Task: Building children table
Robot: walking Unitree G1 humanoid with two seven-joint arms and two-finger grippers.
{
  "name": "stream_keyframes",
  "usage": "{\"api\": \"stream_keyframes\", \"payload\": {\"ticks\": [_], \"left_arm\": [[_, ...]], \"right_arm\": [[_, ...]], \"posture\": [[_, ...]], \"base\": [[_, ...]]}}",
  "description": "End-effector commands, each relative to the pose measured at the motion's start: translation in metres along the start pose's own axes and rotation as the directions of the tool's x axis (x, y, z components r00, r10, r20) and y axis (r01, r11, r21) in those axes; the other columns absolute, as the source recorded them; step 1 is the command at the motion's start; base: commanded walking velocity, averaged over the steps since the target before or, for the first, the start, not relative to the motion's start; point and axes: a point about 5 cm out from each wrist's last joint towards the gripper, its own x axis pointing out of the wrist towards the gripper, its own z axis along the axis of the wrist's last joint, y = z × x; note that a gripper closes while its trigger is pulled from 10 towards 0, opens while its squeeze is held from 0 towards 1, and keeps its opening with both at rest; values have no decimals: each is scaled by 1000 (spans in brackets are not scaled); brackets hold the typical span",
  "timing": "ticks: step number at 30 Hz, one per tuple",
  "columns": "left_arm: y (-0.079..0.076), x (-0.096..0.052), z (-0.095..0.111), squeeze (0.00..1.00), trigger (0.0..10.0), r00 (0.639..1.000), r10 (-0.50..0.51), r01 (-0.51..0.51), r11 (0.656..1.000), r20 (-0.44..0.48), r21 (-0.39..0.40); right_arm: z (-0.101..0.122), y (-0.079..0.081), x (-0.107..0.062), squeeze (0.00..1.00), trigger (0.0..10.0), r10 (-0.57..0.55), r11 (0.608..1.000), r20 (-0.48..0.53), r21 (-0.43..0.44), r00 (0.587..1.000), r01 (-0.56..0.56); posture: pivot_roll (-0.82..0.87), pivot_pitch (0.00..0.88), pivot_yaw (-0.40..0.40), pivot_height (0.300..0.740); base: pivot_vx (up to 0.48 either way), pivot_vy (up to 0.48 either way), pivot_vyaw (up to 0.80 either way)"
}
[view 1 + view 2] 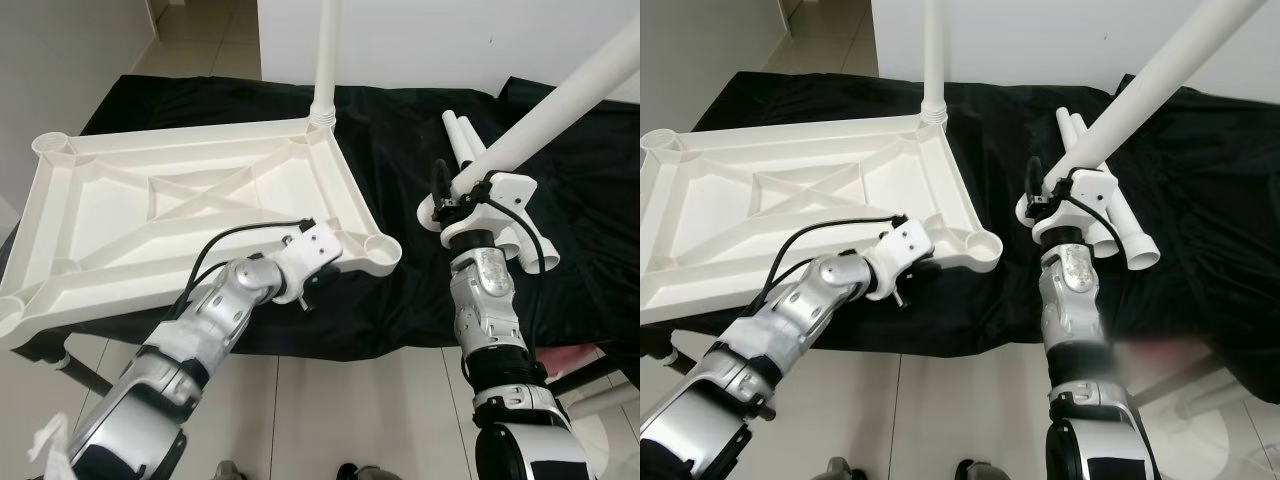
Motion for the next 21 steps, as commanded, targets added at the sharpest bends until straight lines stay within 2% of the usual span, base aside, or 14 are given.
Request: {"api": "stream_keyframes", "payload": {"ticks": [1, 6, 12, 13, 14, 15, 16, 21], "left_arm": [[-25, -2, 2, 0, 0, 936, -352, 352, 936, 15, 21], [-35, -8, 5, 0, 0, 919, -394, 393, 919, 26, 41], [-38, -9, 6, 0, 0, 920, -392, 391, 919, 26, 45], [-36, -6, 4, 0, 10000, 932, -361, 361, 931, 6, 49], [-32, -3, 3, 0, 10000, 950, -312, 312, 949, -7, 46], [-32, -3, 3, 0, 10000, 950, -312, 312, 949, -7, 46], [-20, -1, 5, 1000, 10000, 974, -226, 226, 974, 19, -8], [-14, -5, 11, 1000, 10000, 977, -200, 204, 977, 72, -64]], "right_arm": [[-2, -2, -1, 0, 10000, -3, 1000, -10, -3, 1000, 3], [-3, -3, -1, 0, 10000, -4, 1000, -17, -5, 1000, 4], [-5, -2, -1, 0, 10000, 0, 1000, -24, -5, 1000, 0], [-6, 0, -1, 0, 10000, 8, 1000, -31, -4, 999, -9], [-8, 3, -1, 0, 10000, 20, 1000, -45, -5, 999, -20], [-8, 3, -1, 0, 10000, 20, 1000, -45, -5, 999, -20], [-13, 7, -1, 0, 10000, 45, 999, -83, -23, 996, -47], [-16, 10, -3, 0, 10000, 61, 997, -114, -45, 992, -67]], "posture": [[-25, 93, -2, 740], [-20, 92, -2, 740], [-15, 91, -4, 740], [-7, 89, -7, 740], [-6, 89, -8, 740], [-6, 89, -8, 740], [-6, 89, -8, 740], [-6, 92, -9, 740]], "base": [[0, 0, 0], [0, 0, 0], [0, 0, 0], [0, 0, 0], [0, 0, 0], [0, 0, 0], [0, 0, 0], [0, 0, 0]]}}
